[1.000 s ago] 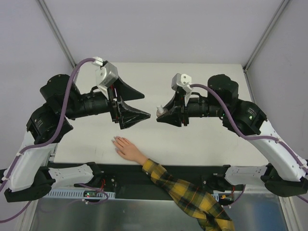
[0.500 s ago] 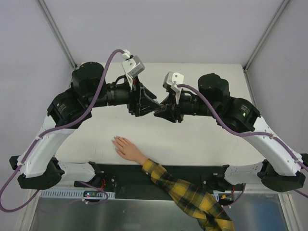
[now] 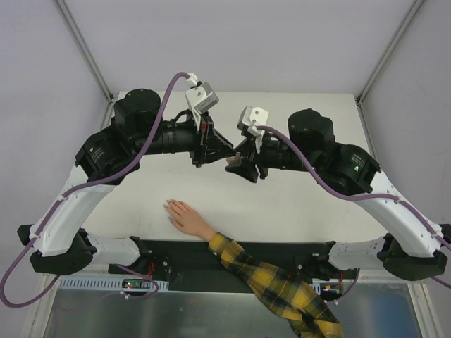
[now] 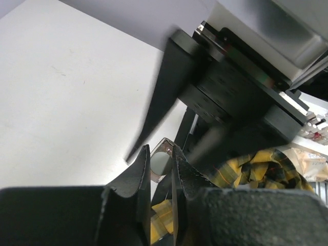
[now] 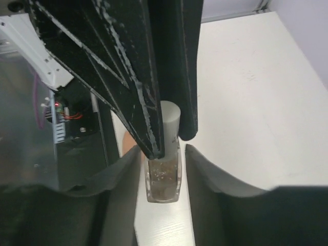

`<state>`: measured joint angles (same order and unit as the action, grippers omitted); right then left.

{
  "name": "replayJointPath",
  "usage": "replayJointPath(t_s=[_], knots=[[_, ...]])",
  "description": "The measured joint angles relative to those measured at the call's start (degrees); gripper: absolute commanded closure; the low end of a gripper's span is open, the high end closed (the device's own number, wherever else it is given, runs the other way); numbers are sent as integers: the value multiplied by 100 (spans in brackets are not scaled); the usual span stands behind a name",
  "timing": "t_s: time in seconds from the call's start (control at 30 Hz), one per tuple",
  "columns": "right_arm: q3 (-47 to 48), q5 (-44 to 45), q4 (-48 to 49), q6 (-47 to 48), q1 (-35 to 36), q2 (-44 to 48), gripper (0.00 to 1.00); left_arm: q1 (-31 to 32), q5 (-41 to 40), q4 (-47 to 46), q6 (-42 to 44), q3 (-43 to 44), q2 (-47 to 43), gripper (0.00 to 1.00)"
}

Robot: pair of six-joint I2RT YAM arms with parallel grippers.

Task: Paint the nails

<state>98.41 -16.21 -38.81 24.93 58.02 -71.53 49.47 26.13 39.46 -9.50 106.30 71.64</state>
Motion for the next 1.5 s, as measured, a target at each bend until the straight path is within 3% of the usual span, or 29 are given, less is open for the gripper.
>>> replayJointPath(t_s=[0.03,0.13,0.3,0.47,0.67,0.93,1.13,1.5], knots=[[-13,83,13,-2,7,0,5,0,-72,4,9,0,11,100],[-223,612,267,-48,52,63,4,-2,-575,50,76,-74,11,100],[-1075,2006,625,-267,42,428,4,-321,-2116,17,155,-566,-15,100],[-1945,3064,791,-588,-68,890,4,-1362,-3554,-476,-15,-1781,-17,100],[-2675,3359,850,-975,-256,1360,4,-2551,-4382,-1244,-323,-2975,444,100],[-3042,3399,844,-1252,-278,1663,4,-4000,-4634,-2975,-595,-4035,1425,100],[-3204,3403,793,-1370,-282,1950,4,-4743,-4352,-4188,-321,-4577,1919,100],[-3462,3421,647,-1550,-293,2149,4,-5228,-3960,-5261,9,-5003,2404,100]])
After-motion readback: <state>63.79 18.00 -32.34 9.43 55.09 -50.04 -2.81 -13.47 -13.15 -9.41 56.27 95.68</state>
